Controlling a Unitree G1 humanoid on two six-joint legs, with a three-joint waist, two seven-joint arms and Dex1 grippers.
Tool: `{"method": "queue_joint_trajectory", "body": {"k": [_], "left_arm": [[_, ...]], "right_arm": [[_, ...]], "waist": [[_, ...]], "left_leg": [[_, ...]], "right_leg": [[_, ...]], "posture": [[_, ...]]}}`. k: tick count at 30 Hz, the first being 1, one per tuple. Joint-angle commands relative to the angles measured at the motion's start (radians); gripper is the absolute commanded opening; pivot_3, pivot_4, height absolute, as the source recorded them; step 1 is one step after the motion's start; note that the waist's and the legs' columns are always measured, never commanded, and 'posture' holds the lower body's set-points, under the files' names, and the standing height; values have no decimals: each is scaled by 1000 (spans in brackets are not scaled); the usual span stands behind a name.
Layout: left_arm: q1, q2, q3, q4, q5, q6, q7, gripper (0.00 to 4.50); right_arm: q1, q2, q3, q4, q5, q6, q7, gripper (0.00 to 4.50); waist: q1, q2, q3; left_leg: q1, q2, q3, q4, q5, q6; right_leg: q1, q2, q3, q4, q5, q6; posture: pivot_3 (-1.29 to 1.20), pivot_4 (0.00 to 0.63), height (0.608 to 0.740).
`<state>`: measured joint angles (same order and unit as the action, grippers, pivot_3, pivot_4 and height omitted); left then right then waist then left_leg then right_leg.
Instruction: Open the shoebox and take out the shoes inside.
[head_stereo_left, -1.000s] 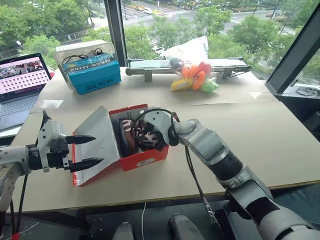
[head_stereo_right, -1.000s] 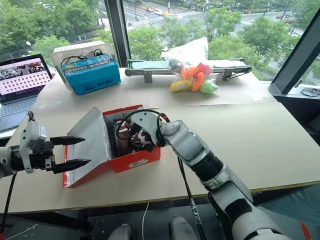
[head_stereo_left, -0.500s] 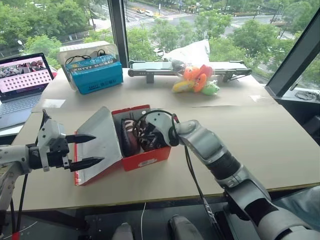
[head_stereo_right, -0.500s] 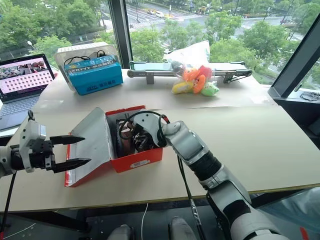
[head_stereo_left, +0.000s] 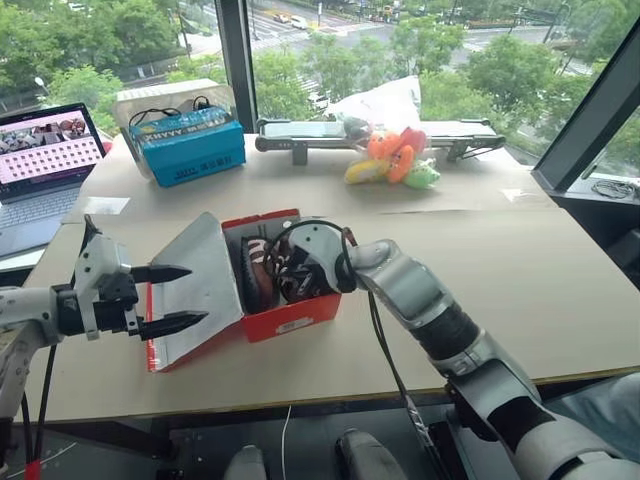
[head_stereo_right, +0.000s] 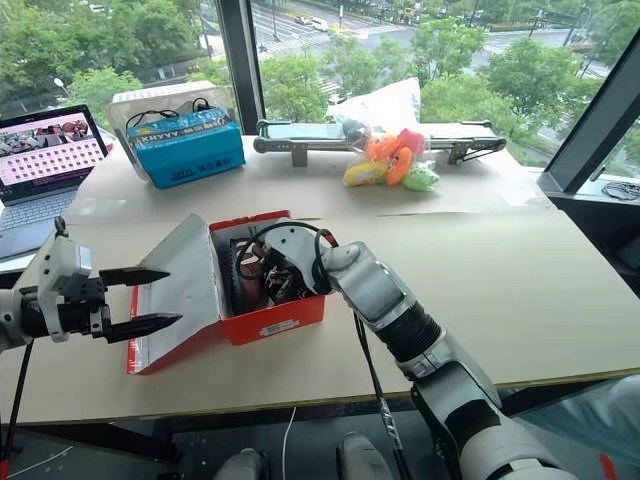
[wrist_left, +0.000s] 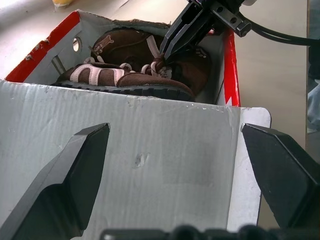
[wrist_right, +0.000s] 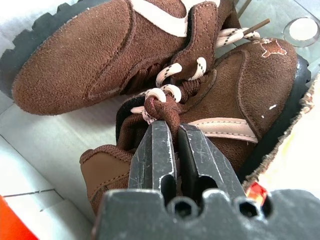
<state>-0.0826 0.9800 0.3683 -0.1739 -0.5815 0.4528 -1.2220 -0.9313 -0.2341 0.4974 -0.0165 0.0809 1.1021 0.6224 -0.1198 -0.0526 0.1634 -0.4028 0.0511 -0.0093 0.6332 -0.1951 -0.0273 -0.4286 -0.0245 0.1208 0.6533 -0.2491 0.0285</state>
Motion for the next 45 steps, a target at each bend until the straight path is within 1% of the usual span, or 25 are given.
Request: {"method": "queue_joint_trajectory", "body": {"k": [1,2,4,6,8,12,24,28,31,33,37,40,45], "left_arm": [[-26,1,-2,6,3,-30,-3,4500],[-29,1,-5,8,4,-31,-5,4500],[-37,0,-13,15,8,-34,-7,4500],[-43,0,-18,20,12,-39,-10,4500],[-48,1,-22,24,11,-41,-10,4500],[-52,6,-30,33,14,-51,-13,4500],[-68,6,-39,49,27,-58,-23,4500],[-77,7,-43,55,28,-57,-26,4500],[-80,9,-46,58,34,-60,-28,4500],[-83,10,-47,61,33,-60,-29,4500],[-86,12,-48,64,33,-59,-30,4500],[-85,12,-48,64,34,-59,-30,4500],[-83,14,-45,64,33,-58,-31,4500]], "right_arm": [[-47,-30,-27,-98,30,82,25,28],[-61,-41,-36,-125,37,99,30,28],[-82,-57,-53,-162,50,126,31,28],[-89,-69,-60,-180,55,140,27,28],[-94,-77,-66,-194,64,152,20,28],[-116,-76,-126,-243,98,208,9,28],[-155,-20,-295,-280,218,313,-26,28],[-122,-18,-304,-256,230,303,-51,28],[-69,2,-323,-233,248,291,-61,28],[-29,0,-314,-212,245,271,-68,28],[41,62,-395,-140,279,259,-87,28],[51,85,-431,-110,289,250,-101,28],[9,121,-497,-104,326,263,-119,28]], "waist": [[2,0,0],[2,0,1],[5,2,3],[9,2,3],[10,2,3],[13,2,4],[21,2,5],[21,2,5],[22,2,5],[21,2,5],[18,2,5],[17,2,5],[17,2,5]], "left_leg": [[-3,0,0,0,0,0],[-7,0,0,0,0,0],[-14,0,0,0,0,0],[-21,0,0,0,0,0],[-29,0,0,-1,0,0],[-33,-1,0,-2,0,0],[-32,-1,0,4,1,0],[-32,-1,0,4,1,0],[-32,-1,0,5,1,0],[-32,-1,0,5,1,0],[-32,-1,0,6,1,0],[-28,-1,0,6,1,0],[-28,0,0,6,3,0]], "right_leg": [[-3,0,0,0,2,3],[-7,0,0,0,4,6],[-13,0,0,1,4,7],[-21,0,0,3,7,1],[-30,0,0,4,8,0],[-32,-1,-1,2,8,0],[-31,0,-2,6,9,1],[-30,0,-2,7,9,1],[-30,0,-2,8,9,1],[-30,0,-2,8,9,1],[-30,0,-2,10,9,1],[-28,1,-1,11,9,0],[-28,2,-1,11,10,1]], "posture": [[0,150,740],[0,150,740],[0,150,740],[0,150,740],[0,150,740],[0,150,740],[0,150,740],[0,150,740],[0,150,740],[0,150,740],[0,150,740],[0,150,740],[0,150,740]]}}
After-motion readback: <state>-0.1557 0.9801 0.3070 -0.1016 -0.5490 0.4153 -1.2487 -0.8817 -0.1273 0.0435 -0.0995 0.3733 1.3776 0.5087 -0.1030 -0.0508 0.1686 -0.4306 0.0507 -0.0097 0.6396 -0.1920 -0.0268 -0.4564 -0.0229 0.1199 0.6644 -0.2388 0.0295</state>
